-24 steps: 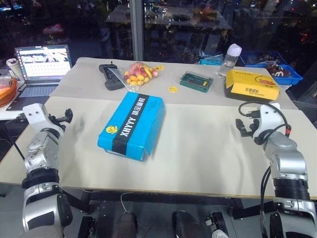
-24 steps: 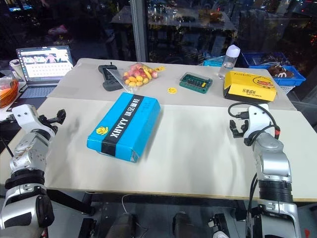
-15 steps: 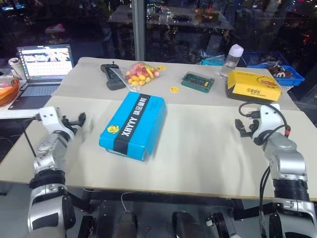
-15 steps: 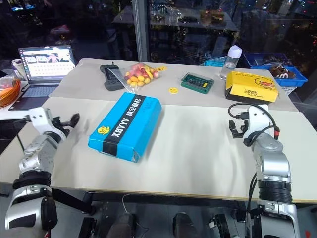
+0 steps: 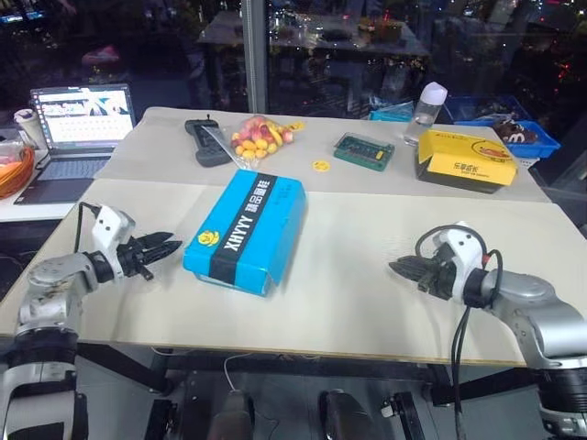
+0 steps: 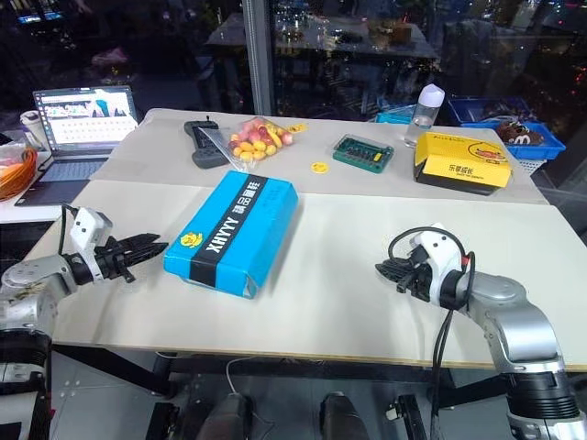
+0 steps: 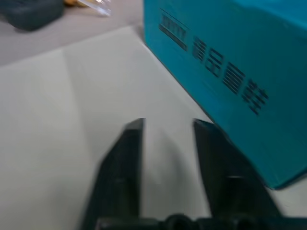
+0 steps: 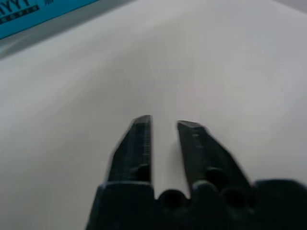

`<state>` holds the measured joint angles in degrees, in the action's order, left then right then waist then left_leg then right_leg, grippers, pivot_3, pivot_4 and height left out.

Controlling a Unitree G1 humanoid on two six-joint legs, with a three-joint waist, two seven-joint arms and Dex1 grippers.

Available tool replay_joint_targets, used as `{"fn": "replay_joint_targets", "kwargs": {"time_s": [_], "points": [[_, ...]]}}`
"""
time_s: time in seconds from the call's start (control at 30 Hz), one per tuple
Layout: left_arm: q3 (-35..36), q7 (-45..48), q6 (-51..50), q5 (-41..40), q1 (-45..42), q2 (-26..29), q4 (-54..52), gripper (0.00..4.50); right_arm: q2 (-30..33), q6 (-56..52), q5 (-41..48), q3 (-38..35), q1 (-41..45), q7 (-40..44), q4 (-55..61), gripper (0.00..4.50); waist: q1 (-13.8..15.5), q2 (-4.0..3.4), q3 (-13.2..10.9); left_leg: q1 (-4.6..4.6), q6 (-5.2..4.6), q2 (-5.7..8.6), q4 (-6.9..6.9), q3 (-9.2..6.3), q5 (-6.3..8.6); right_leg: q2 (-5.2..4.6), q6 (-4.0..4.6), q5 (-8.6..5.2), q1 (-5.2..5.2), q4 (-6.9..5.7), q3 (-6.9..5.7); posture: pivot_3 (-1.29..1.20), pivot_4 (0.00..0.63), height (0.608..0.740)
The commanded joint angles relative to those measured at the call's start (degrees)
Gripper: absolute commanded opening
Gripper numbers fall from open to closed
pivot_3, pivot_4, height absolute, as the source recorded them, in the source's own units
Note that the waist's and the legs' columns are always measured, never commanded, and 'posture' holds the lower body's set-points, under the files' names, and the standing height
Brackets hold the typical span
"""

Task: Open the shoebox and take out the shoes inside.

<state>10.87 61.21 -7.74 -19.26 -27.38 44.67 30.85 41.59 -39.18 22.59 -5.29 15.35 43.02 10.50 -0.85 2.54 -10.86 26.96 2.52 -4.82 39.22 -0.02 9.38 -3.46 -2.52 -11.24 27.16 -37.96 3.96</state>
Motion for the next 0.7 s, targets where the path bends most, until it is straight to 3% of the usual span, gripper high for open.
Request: {"fn": "replay_joint_targets", "kwargs": {"time_s": [0.03,0.4,0.57,0.7], "points": [[-0.1,-0.2,1.2,0.7,-1.5,-0.3,-0.6,0.08,-0.9,0.8,-2.4,2.6,2.0,-1.6,1.4,0.0,0.0,0.0,0.0,0.0,-0.01,0.0,0.0,0.0,0.0,0.0,0.0,0.0,0.0,-0.04,0.0,0.0,0.15,0.664],[-8.5,-5.3,6.6,10.7,-10.3,-6.4,5.9,0.08,-15.7,3.2,-11.2,15.7,16.4,-7.9,-9.2,0.0,0.1,0.0,0.0,0.1,-0.45,0.01,0.01,0.0,-0.28,0.04,-0.09,0.08,0.09,-0.14,0.0,0.0,0.15,0.664],[-12.8,-1.9,3.3,9.6,-7.1,-10.5,-6.0,0.08,-17.7,4.6,-13.0,16.8,18.3,-8.3,-12.7,0.0,0.5,0.0,0.0,0.32,-0.46,0.01,0.03,0.0,-0.3,0.03,-0.1,0.07,0.13,-0.12,-0.02,0.0,0.15,0.664],[-15.0,1.0,-1.9,6.9,-3.2,-11.2,-18.3,0.08,-16.4,3.4,-11.9,13.1,16.3,-8.9,-10.5,0.0,0.6,-0.01,0.0,0.37,-0.46,0.01,0.09,0.01,-0.31,0.01,-0.13,0.04,0.14,-0.13,-0.01,0.0,0.15,0.664]]}}
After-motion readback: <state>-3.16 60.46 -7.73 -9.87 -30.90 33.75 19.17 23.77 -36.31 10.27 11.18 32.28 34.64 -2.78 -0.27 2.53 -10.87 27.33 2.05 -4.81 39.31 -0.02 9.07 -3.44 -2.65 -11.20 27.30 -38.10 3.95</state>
